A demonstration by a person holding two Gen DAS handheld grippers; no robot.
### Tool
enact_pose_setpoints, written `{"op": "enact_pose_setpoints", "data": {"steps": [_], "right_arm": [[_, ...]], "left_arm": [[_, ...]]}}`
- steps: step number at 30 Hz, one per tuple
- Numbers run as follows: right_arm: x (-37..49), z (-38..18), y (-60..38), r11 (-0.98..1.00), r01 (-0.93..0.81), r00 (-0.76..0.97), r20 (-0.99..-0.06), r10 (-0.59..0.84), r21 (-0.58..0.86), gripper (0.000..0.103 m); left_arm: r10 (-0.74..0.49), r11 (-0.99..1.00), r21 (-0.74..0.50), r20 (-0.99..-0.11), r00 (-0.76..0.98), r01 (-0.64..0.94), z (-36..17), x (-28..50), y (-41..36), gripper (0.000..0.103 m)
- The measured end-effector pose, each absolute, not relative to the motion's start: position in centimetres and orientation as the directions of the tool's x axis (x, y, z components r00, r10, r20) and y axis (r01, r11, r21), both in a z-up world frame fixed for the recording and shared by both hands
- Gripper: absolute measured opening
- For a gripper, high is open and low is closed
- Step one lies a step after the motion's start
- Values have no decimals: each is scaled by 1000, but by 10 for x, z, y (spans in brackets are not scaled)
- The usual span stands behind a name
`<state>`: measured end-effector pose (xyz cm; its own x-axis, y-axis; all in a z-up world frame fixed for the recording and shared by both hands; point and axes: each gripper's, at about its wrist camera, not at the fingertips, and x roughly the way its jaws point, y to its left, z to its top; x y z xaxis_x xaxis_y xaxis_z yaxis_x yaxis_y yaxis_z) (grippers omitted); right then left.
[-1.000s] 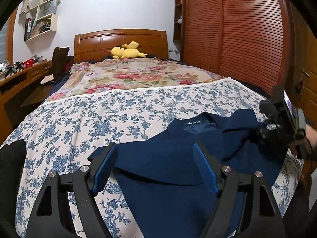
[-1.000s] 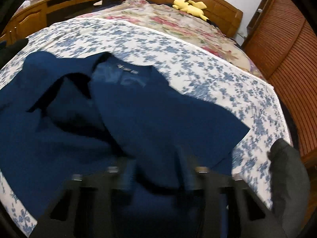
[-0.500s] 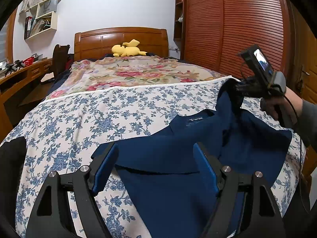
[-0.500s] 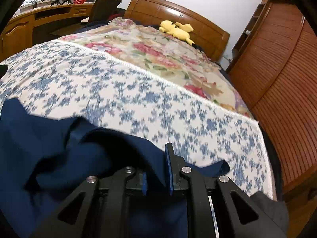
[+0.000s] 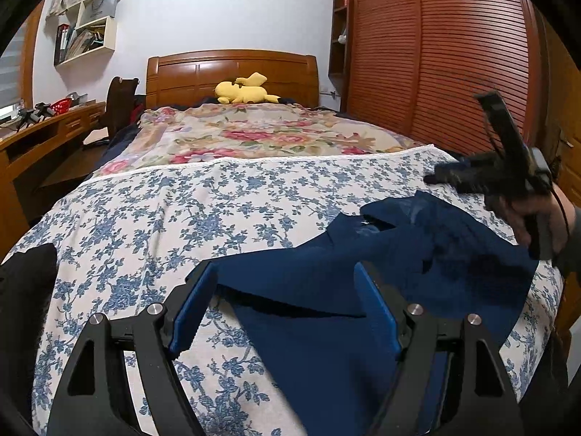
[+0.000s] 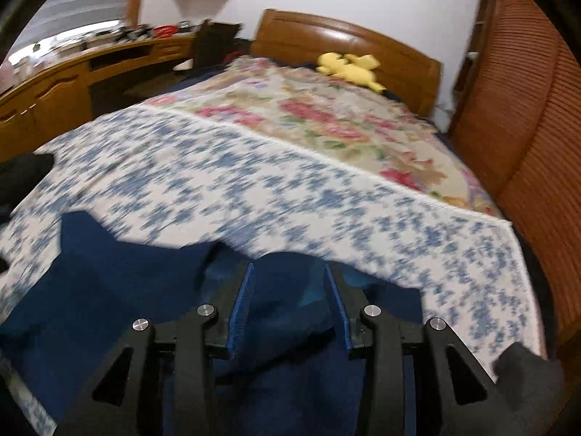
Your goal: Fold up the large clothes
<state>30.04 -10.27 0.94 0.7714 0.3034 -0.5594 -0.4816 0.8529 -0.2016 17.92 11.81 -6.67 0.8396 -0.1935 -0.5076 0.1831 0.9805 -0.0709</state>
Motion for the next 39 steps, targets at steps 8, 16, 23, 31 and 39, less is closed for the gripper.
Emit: {"op": "enact_pose_setpoints", "data": {"steps": [8,16,23,31,39], "right_arm": [[248,-27,-67,727,-668,641,-619,454,-159,41],[240,-56,-38,637,-759,526,-700,483,-131,48],[249,-66,-19,608,-771,510,-754,413,-188,48],[277,-43,-13,633,-722,606,-696,385,-278,6],[331,7,-19,766,-544,774,-557,301,-343,6]], "left_arm": [[-171,985,-78,-511,842,153,-69,179,132,78],[-156,988,-84,-514,844,131,-71,178,143,78],[-149,989,-95,-516,844,116,-73,179,151,78],[-154,988,-92,-516,843,124,-74,179,149,78],[-160,987,-92,-519,840,132,-77,183,144,78]]}}
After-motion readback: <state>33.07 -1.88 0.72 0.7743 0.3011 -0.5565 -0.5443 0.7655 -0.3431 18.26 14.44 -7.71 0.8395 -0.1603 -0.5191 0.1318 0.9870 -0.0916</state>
